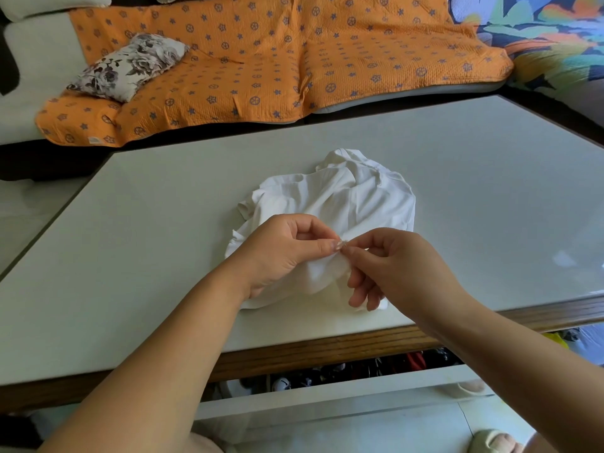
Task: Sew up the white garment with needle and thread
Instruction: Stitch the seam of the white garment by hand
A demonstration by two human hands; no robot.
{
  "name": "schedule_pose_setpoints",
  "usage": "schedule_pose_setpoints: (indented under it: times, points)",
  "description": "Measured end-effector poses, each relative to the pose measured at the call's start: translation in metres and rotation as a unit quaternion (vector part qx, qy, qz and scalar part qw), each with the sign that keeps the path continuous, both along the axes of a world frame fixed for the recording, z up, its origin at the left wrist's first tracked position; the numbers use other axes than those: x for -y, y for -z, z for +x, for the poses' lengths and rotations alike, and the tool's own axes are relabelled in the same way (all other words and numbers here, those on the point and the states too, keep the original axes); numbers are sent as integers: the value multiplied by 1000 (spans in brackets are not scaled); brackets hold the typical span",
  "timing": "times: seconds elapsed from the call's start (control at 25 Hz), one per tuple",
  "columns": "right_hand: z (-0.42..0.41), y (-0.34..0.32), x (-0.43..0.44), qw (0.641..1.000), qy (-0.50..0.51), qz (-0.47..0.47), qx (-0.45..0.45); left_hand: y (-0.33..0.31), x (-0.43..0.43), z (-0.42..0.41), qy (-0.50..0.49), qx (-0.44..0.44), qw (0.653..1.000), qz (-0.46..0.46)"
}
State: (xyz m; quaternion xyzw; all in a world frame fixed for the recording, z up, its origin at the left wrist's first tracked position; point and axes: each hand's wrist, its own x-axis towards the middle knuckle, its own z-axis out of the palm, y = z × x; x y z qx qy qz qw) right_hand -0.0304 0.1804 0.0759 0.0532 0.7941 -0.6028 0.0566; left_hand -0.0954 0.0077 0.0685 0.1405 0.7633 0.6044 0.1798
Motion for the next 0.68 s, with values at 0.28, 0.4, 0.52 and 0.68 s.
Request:
schedule_pose_setpoints:
  times: [0.28,0.4,0.52,0.68]
  points:
    - [0,-1,1,999,21,-21,-18,1,-9,7,-33,1,999,23]
    - [0,-2,2,999,31,-35,-20,1,-11,10,-51,-45,997,-27]
    - [-3,-3,0,997,43,-67,-23,0,-15,13,-49,-99,991,-72]
    - [-6,-2,-1,998,24,-58,-22,1,-17,13,-47,-151,982,-107]
